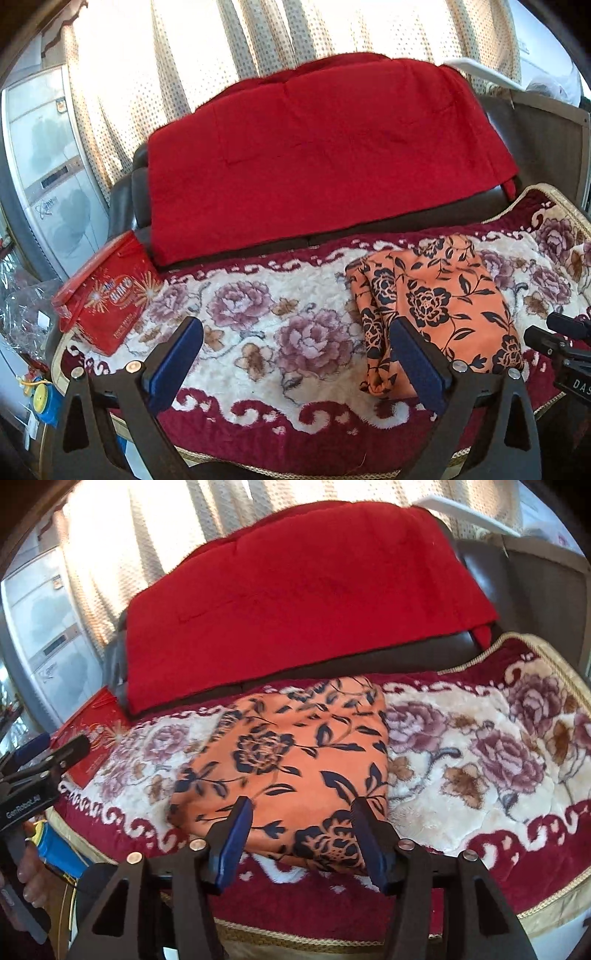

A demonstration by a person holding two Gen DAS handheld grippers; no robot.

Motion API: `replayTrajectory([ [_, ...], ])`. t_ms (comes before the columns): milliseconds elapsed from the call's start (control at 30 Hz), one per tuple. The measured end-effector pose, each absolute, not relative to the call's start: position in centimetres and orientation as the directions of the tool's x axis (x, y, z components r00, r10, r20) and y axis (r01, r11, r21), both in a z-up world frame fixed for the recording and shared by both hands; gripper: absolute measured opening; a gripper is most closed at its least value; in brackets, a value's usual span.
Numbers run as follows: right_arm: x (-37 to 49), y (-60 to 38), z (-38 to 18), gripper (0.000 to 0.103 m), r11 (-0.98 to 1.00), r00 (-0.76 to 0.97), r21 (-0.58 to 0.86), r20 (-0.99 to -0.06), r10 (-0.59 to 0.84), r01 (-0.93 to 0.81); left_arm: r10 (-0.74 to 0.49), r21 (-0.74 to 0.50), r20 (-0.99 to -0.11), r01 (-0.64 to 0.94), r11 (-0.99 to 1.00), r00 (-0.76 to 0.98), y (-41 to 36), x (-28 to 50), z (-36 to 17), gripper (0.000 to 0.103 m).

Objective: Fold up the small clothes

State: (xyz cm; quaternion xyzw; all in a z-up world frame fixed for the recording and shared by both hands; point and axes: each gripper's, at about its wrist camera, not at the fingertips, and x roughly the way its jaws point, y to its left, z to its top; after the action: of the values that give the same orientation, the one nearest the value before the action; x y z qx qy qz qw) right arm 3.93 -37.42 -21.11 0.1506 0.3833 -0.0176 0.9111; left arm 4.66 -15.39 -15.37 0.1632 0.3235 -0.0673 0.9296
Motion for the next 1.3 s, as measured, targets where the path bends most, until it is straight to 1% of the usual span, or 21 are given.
replayTrajectory([
  [167, 5.8, -38.9, -23.4, 0.059, 0.939, 0.688, 0.305, -0.717, 0.114, 0.162, -0.004, 0.251, -0.675, 0.234, 0.939, 0.738, -16.4, 7.4, -18.1, 0.101],
  [300, 7.5, -38.9, -25.0, 0.059, 0.938, 0.674, 0.32, -0.723, 0.152, 0.133, -0.001, 0.235, -0.71, 0.239, 0.942, 0.704, -17.3, 9.7, -20.8, 0.101],
  [333, 8.1, -38.9, -25.8, 0.059, 0.937, 0.658, 0.325, -0.735, 0.164, 0.13, -0.005, 0.226, -0.728, 0.246, 0.943, 0.686, -17.5, 10.4, -21.8, 0.101],
  [433, 9.4, -39.2, -28.5, 0.059, 0.93, 0.591, 0.342, -0.781, 0.203, 0.132, -0.012, 0.194, -0.821, 0.3, 0.934, 0.57, -18.5, 12.8, -26.7, 0.101],
  [467, 9.3, -39.3, -28.6, 0.059, 0.931, 0.6, 0.345, -0.772, 0.209, 0.121, 0.006, 0.2, -0.847, 0.308, 0.93, 0.532, -18.7, 13.4, -28.5, 0.101],
  [500, 9.3, -39.4, -28.3, 0.059, 0.932, 0.603, 0.347, -0.767, 0.218, 0.104, 0.006, 0.19, -0.854, 0.302, 0.934, 0.52, -18.5, 13.8, -29.1, 0.101],
  [567, 9.3, -39.9, -27.7, 0.059, 0.932, 0.611, 0.353, -0.757, 0.233, 0.082, -0.051, 0.116, -0.862, 0.294, 0.949, 0.505, -17.4, 14.3, -28.8, 0.101],
  [667, 9.8, -42.5, -27.5, 0.06, 0.915, 0.632, 0.379, -0.745, 0.213, 0.138, -0.06, 0.086, -0.869, 0.27, 0.959, 0.491, -16.3, 15.4, -27.9, 0.101],
  [700, 10.1, -43.6, -27.8, 0.062, 0.902, 0.631, 0.396, -0.748, 0.207, 0.173, -0.073, 0.07, -0.868, 0.267, 0.961, 0.491, -15.9, 15.6, -27.6, 0.101],
  [733, 10.5, -44.9, -28.5, 0.066, 0.88, 0.627, 0.422, -0.751, 0.207, 0.216, -0.1, 0.036, -0.872, 0.267, 0.963, 0.479, -15.6, 15.9, -27.4, 0.101],
  [767, 10.6, -45.8, -29.2, 0.068, 0.859, 0.62, 0.45, -0.753, 0.219, 0.243, -0.153, -0.027, -0.882, 0.276, 0.961, 0.445, -15.3, 16.2, -27.5, 0.101],
  [800, 11.2, -47.0, -30.5, 0.068, 0.819, 0.605, 0.511, -0.748, 0.273, 0.263, -0.201, -0.082, -0.888, 0.288, 0.954, 0.414, -15.3, 16.4, -27.7, 0.101],
  [833, 11.5, -47.7, -31.4, 0.068, 0.786, 0.593, 0.557, -0.739, 0.321, 0.269, -0.292, -0.184, -0.886, 0.306, 0.934, 0.361, -15.2, 16.5, -28.0, 0.101],
  [867, 11.9, -48.5, -32.6, 0.068, 0.717, 0.588, 0.642, -0.7, 0.404, 0.272, -0.345, -0.244, -0.877, 0.309, 0.919, 0.334, -15.2, 16.5, -28.2, 0.101],
  [933, 12.4, -49.2, -33.9, 0.072, 0.618, 0.601, 0.746, -0.619, 0.506, 0.249, -0.425, -0.34, -0.849, 0.292, 0.894, 0.313, -15.1, 16.3, -28.4, 0.101],
  [967, 12.7, -49.3, -34.3, 0.074, 0.591, 0.605, 0.771, -0.594, 0.531, 0.238, -0.448, -0.368, -0.84, 0.286, 0.885, 0.307, -15.2, 16.3, -28.6, 0.101],
  [1033, 13.0, -49.5, -35.1, 0.077, 0.545, 0.627, 0.808, -0.547, 0.554, 0.224, -0.485, -0.421, -0.833, 0.263, 0.868, 0.266, -15.2, 16.6, -29.5, 0.101],
  [1100, 13.0, -49.5, -35.2, 0.081, 0.526, 0.643, 0.827, -0.515, 0.567, 0.199, -0.548, -0.509, -0.804, 0.207, 0.835, 0.231, -14.4, 16.8, -30.2, 0.101],
  [1200, 13.1, -49.6, -35.2, 0.082, 0.539, 0.645, 0.822, -0.514, 0.566, 0.182, -0.617, -0.596, -0.724, 0.17, 0.784, 0.307, -12.3, 16.4, -29.1, 0.1],
  [1267, 13.2, -49.2, -35.2, 0.082, 0.557, 0.653, 0.813, -0.515, 0.555, 0.168, -0.628, -0.608, -0.698, 0.179, 0.774, 0.344, -12.1, 16.0, -28.2, 0.101],
  [1300, 13.7, -48.8, -35.0, 0.082, 0.571, 0.651, 0.805, -0.522, 0.551, 0.162, -0.62, -0.591, -0.706, 0.199, 0.782, 0.341, -12.6, 15.9, -27.9, 0.101],
])
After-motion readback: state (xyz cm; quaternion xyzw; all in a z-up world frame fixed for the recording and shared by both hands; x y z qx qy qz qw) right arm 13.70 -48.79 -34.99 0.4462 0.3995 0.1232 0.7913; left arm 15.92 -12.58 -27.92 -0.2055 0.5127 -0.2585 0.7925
